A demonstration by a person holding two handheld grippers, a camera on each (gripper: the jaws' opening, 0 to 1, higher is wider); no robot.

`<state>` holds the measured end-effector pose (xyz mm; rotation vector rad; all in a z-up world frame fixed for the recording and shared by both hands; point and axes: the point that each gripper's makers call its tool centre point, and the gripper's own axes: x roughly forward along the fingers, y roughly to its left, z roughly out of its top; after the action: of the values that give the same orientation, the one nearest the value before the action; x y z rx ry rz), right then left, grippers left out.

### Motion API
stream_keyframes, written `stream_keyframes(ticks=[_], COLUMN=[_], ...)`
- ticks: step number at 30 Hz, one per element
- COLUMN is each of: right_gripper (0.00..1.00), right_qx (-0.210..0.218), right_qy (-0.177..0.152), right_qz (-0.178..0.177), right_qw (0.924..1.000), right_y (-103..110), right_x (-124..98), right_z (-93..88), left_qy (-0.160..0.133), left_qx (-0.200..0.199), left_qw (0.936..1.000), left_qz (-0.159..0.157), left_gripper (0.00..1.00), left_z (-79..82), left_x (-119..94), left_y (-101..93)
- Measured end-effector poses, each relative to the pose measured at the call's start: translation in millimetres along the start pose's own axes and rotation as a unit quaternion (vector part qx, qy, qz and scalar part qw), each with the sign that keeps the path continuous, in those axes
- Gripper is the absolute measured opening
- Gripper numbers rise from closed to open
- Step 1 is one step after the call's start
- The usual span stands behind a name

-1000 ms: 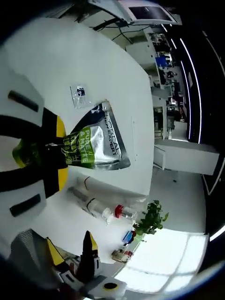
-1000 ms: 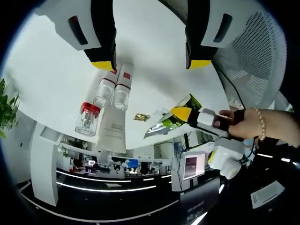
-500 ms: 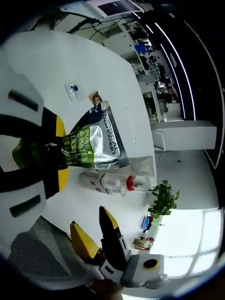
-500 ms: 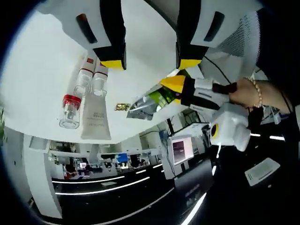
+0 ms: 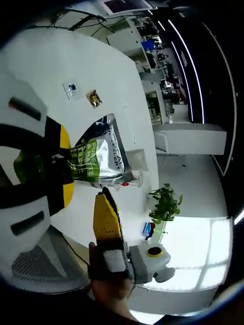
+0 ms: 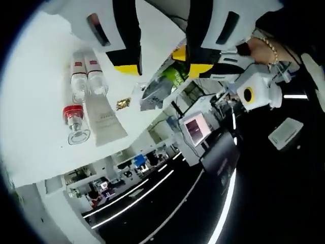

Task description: Arrange the skincare products in the storage area until every visible bottle or jar stands upright without overlapping.

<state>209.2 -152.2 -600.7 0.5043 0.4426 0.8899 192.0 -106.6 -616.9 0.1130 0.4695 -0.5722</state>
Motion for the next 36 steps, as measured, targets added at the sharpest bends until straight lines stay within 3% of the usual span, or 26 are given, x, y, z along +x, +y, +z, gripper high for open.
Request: stream_keyframes(ticks=[6,14,18,20,21,23,28,31,33,36], right_gripper=[0.29,0.18,0.16,0.12,0.10,0.07,0.05,0.05,0.04,0.04], right_qx=[0.075,0.100,0.093,0.130,0.156,0.143,0.160,0.176,0.171,0.171], right_qy=[-0.032,-0.039,-0.050,-0.053,-0.057,-0.054,-0.051,-0.056,-0.056,-0.059], right_qz=[0.011,0.008,0.011,0.033,0.049,0.044,0.055,0.072,0.077,0.096], right_qw=[0.9966,0.9942,0.9943,0.9896,0.9849,0.9872,0.9842,0.9801,0.9807,0.9789], right_y=[6.4,2.8,7.2,17.1,21.6,18.5,20.7,25.1,24.2,27.6], right_x=[3.8,2.6,1.2,-1.2,-2.3,-2.5,-5.2,-7.4,-8.6,-12.4], right_z=[7.9,5.1,6.2,6.7,9.6,8.4,9.7,14.1,15.8,19.7], left_qy=[-0.004,-0.012,-0.012,-0.015,-0.017,-0.022,-0.027,-0.036,-0.031,-0.042], left_qx=[0.014,0.013,-0.001,-0.003,-0.002,-0.006,-0.014,-0.035,-0.052,-0.067], left_qw=[0.9998,0.9994,0.9994,0.9992,0.9991,0.9988,0.9982,0.9973,0.9953,0.9935], left_qz=[-0.011,-0.029,-0.033,-0.038,-0.040,-0.043,-0.051,-0.054,-0.075,-0.082], left_gripper=[0.17,0.17,0.18,0.19,0.21,0.24,0.32,0.44,0.47,0.54], left_z=[4.4,8.9,7.8,7.5,7.7,8.8,11.1,15.5,16.5,25.2], left_x=[-1.5,-3.4,-4.4,-6.5,-7.0,-7.0,-7.2,-9.0,-11.9,-17.0], left_y=[-12.1,-22.0,-24.0,-24.9,-25.3,-26.1,-22.2,-17.8,-20.5,-18.6])
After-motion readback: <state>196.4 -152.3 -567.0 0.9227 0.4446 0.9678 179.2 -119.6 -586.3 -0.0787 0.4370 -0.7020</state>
